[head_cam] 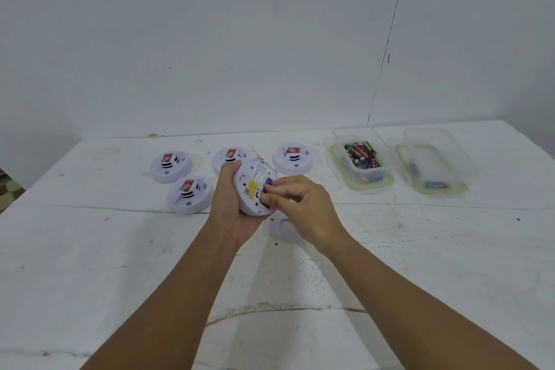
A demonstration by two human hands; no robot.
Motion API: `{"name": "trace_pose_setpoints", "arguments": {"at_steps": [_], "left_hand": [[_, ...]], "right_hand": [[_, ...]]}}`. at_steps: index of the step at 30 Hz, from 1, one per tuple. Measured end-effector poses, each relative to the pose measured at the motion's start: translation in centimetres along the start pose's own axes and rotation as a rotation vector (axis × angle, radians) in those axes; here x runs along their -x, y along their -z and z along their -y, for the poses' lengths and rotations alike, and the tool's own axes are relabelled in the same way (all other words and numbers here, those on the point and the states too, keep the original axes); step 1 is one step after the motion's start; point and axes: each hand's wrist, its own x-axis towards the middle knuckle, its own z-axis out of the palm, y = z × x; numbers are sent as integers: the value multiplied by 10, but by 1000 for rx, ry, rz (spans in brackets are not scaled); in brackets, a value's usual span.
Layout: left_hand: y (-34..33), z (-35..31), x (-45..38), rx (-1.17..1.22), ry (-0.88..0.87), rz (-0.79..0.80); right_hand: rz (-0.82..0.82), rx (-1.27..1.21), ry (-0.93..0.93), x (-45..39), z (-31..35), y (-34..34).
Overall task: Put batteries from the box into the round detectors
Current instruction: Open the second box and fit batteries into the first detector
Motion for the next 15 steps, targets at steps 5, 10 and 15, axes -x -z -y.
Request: {"name": "trace_pose_setpoints", "arguments": {"at_steps": [5,10,15], "left_hand": [[14,-8,0,-42,-51,-34],[29,-16,5,-14,-82,-70],[33,-15,8,-13,-81,-88]], "right_hand": [[27,251,70,-1,1,3],[292,934,-65,-8,-3,18],[437,1109,-142,-8,0,17]]}}
